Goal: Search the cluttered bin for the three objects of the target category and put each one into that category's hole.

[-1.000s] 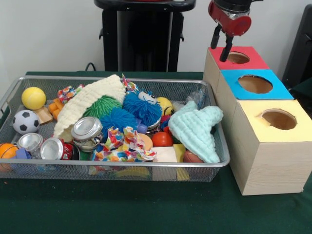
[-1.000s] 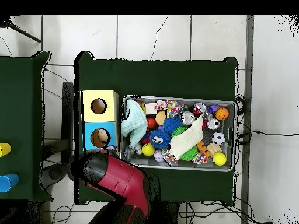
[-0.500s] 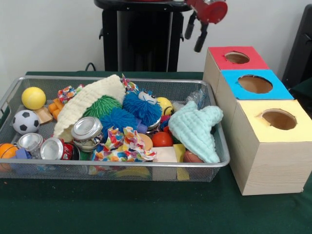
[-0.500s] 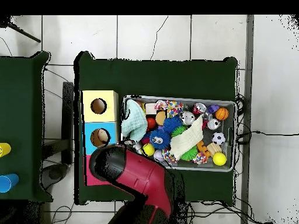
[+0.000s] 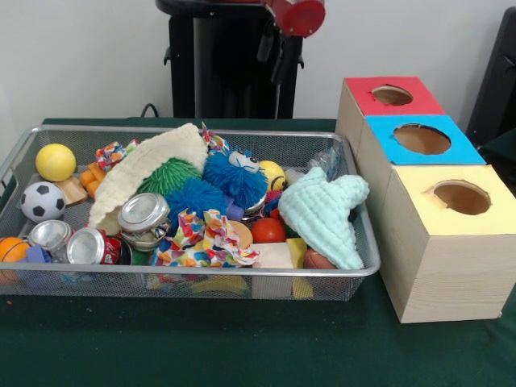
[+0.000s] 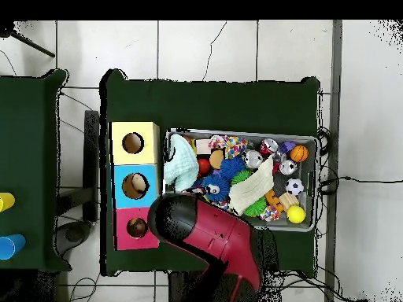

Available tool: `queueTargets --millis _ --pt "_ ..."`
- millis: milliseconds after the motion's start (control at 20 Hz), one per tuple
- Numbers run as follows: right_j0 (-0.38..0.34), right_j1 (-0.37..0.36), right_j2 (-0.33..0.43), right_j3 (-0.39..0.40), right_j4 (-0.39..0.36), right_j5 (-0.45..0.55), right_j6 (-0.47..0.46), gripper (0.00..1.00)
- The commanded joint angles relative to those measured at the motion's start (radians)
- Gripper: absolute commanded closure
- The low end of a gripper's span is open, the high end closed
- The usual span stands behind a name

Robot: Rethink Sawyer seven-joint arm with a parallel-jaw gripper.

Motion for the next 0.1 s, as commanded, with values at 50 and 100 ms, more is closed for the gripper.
queueTargets --millis 50,100 --pt "-0.034 0.027 0.078 -0.021 -0.094 -0.081 -0.003 0.0" --pt "-0.035 0.029 0.077 -0.021 -0.101 -0.082 0.004 0.0"
